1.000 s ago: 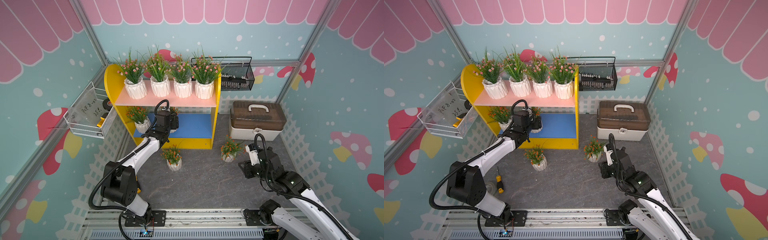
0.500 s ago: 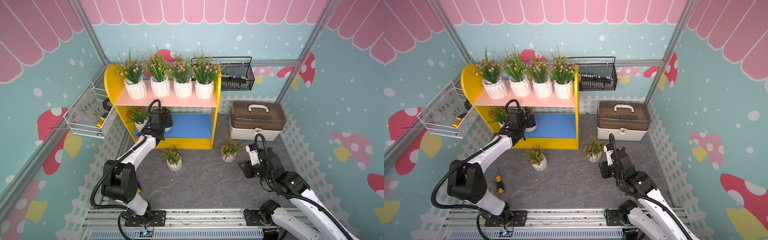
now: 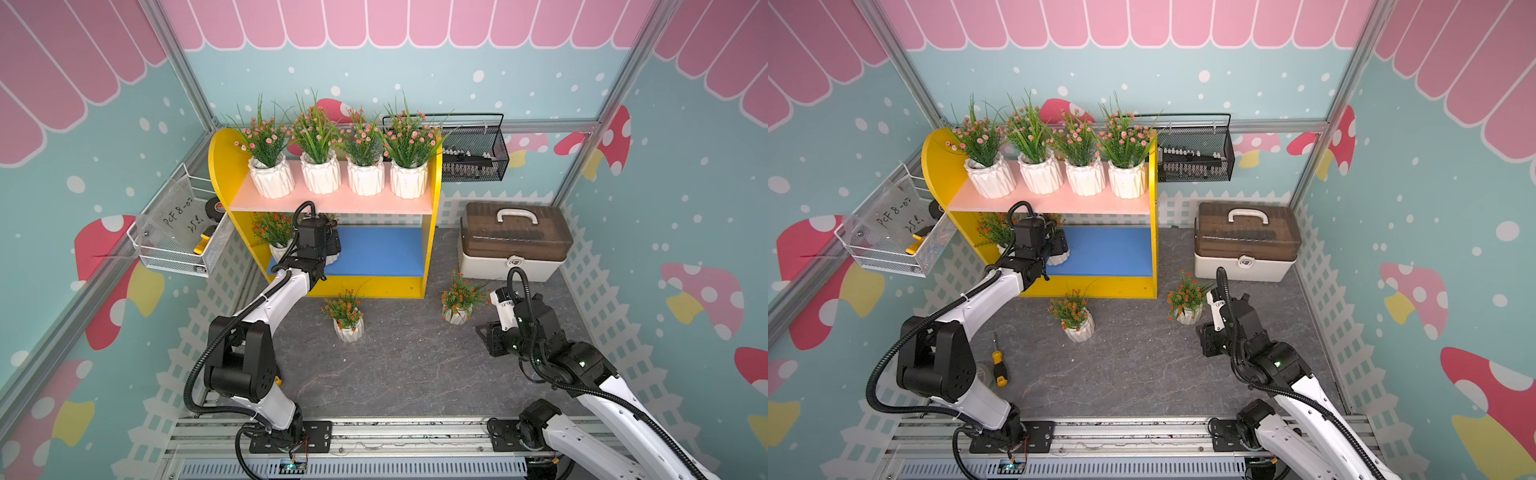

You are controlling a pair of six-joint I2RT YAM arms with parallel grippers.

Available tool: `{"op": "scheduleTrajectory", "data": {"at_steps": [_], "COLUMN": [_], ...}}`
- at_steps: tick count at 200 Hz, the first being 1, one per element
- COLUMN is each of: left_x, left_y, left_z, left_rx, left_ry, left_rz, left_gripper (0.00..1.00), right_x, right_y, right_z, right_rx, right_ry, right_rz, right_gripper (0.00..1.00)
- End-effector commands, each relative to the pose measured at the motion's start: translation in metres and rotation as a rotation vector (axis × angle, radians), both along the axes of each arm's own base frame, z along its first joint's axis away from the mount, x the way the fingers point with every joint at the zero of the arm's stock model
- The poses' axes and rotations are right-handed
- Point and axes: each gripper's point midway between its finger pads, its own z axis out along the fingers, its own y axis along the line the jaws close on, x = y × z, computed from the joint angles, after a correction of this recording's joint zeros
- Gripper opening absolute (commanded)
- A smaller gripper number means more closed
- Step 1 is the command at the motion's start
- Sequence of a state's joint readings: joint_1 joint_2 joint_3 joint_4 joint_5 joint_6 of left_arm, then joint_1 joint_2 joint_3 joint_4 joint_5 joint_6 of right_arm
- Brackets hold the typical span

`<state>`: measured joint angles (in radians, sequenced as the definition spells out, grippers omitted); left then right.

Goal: Place the baby's breath potted plants on the rack by color
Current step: Place the baby's breath potted plant on the rack.

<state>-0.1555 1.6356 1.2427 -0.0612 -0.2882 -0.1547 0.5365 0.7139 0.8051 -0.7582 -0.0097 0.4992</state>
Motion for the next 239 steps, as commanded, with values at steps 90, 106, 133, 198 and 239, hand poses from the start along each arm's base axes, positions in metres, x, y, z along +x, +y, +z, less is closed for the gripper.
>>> {"op": "scheduleTrajectory", "data": {"at_steps": [90,106,133,198,239], "left_x": [-0.008,-0.015,-0.028,-0.058,-0.083], "left_y": [0.002,0.000,-0.005,-0.015,-0.046], "left_z": [0.031,0.035,0.038,0.046,0.040], "left_rx": [-0.063,-0.073,-0.098,-0.139,-0.143], "left_ry": [-0.092,-0.094,-0.097,-0.098,-0.061], "left_rz": [-0.016,-0.031,-0.060,-0.124,-0.218], "left_gripper": [0.92,0.93,0.94,0.95,0.95], "right_x": [0.001,0.003,0.006,0.018,0.030], "right_y": [0.001,0.002,0.005,0.021,0.045], "right_z": [-0.003,-0.003,-0.004,-0.008,-0.020], "right_rx": [0.006,0.007,0.009,0.038,0.084], "right_ry": [0.000,-0.001,-0.002,0.012,0.054], "right_rz": [0.004,0.004,0.007,0.039,0.092], "right_gripper": [0.34,0.34,0.34,0.34,0.34]}}
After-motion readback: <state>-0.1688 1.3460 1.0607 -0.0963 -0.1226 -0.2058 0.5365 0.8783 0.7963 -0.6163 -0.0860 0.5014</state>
